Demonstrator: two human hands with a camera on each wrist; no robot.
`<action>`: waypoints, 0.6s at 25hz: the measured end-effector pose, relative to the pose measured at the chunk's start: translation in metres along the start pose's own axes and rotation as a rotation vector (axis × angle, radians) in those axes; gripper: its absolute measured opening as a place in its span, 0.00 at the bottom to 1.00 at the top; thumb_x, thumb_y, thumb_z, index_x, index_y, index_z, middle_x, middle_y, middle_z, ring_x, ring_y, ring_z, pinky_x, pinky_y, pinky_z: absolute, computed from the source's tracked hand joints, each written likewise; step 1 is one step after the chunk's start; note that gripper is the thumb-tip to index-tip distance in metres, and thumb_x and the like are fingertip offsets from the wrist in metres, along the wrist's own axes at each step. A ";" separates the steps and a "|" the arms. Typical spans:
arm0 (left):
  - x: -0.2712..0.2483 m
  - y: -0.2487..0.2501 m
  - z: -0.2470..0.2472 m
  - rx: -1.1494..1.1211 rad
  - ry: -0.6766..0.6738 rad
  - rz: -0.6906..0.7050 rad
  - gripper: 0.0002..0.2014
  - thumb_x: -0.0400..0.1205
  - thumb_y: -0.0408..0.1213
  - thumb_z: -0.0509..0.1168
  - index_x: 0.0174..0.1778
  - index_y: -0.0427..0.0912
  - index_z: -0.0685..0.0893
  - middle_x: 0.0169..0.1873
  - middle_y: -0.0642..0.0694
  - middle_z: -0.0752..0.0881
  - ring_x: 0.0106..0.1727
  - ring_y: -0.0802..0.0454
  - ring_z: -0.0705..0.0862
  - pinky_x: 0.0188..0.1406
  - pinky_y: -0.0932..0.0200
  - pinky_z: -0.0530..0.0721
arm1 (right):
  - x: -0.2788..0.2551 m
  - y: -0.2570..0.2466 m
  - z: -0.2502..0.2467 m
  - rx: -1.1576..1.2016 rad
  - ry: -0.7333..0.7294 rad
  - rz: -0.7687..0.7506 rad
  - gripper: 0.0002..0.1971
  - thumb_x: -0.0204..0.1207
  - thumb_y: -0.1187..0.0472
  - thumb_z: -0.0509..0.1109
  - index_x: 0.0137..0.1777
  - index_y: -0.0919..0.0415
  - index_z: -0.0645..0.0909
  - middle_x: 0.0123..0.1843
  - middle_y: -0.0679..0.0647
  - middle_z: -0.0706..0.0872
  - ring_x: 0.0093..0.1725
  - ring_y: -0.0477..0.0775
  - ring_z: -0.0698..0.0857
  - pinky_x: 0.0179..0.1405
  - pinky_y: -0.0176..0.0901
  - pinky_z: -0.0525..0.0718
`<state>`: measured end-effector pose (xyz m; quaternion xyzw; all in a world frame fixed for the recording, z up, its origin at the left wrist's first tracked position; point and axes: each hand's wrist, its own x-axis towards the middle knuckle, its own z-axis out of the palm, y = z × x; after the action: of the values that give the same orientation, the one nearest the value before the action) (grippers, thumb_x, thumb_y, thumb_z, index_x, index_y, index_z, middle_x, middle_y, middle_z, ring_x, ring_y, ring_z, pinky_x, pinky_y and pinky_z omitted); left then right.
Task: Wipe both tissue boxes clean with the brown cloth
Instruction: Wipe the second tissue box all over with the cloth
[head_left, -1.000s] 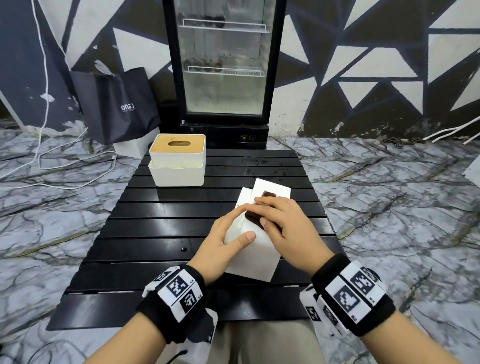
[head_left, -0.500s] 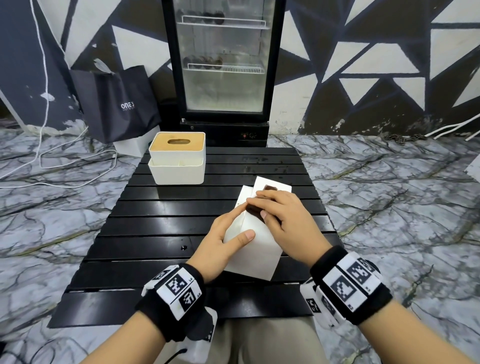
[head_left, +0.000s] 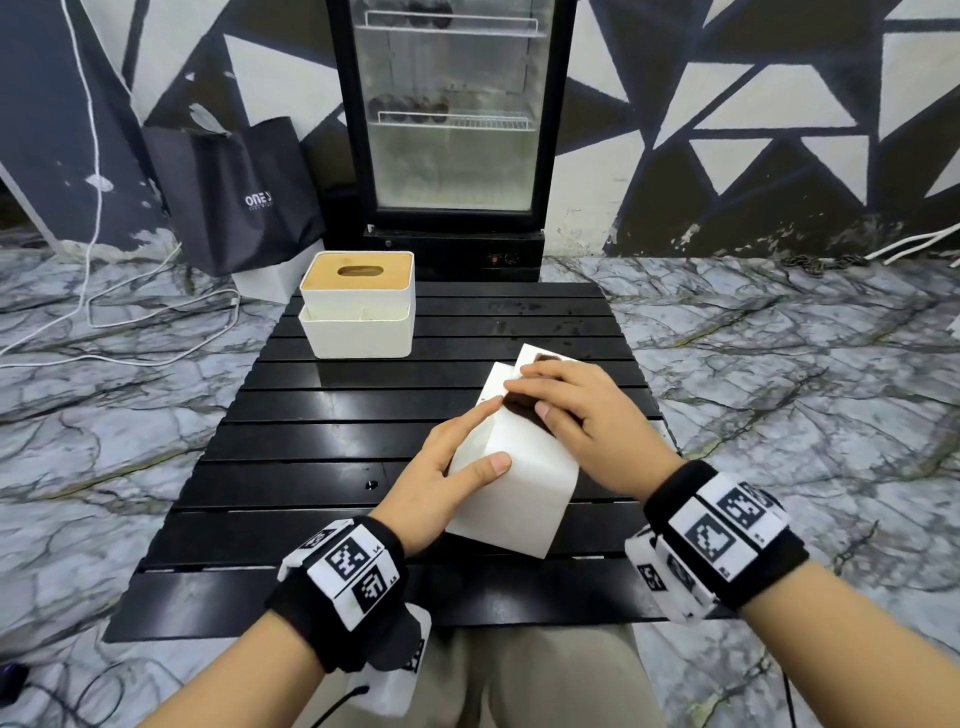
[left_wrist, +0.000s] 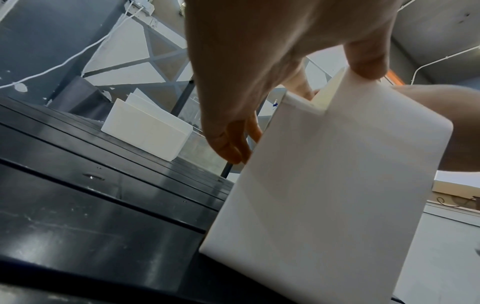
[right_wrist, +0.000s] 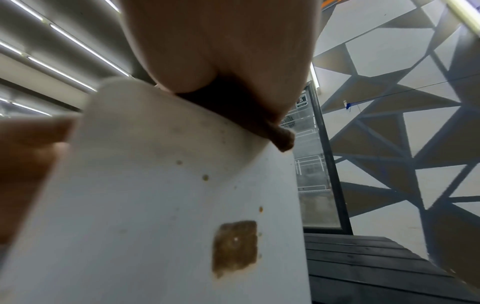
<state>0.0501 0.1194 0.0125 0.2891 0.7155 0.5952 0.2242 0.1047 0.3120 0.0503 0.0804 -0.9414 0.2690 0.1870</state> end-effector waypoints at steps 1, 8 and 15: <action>0.000 -0.001 0.000 -0.004 -0.004 -0.001 0.26 0.66 0.62 0.67 0.61 0.83 0.72 0.72 0.64 0.70 0.76 0.62 0.67 0.80 0.47 0.63 | 0.006 0.004 -0.001 -0.006 0.005 0.008 0.19 0.77 0.59 0.55 0.65 0.48 0.79 0.66 0.45 0.78 0.67 0.45 0.69 0.65 0.25 0.57; 0.002 -0.003 -0.001 0.018 -0.013 0.005 0.27 0.68 0.63 0.67 0.64 0.81 0.71 0.74 0.62 0.70 0.77 0.60 0.66 0.80 0.46 0.63 | 0.034 0.023 -0.005 -0.032 0.016 0.109 0.18 0.80 0.67 0.58 0.65 0.52 0.79 0.67 0.52 0.78 0.68 0.54 0.71 0.64 0.33 0.58; -0.001 0.000 0.004 0.106 0.024 0.031 0.25 0.68 0.65 0.63 0.61 0.86 0.67 0.69 0.75 0.68 0.75 0.74 0.60 0.73 0.66 0.60 | 0.004 0.002 0.007 0.025 0.077 0.079 0.19 0.76 0.60 0.56 0.64 0.49 0.79 0.65 0.49 0.79 0.67 0.53 0.70 0.68 0.40 0.61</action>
<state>0.0535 0.1219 0.0118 0.3046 0.7440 0.5634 0.1907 0.0985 0.3097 0.0453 0.0352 -0.9325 0.2910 0.2112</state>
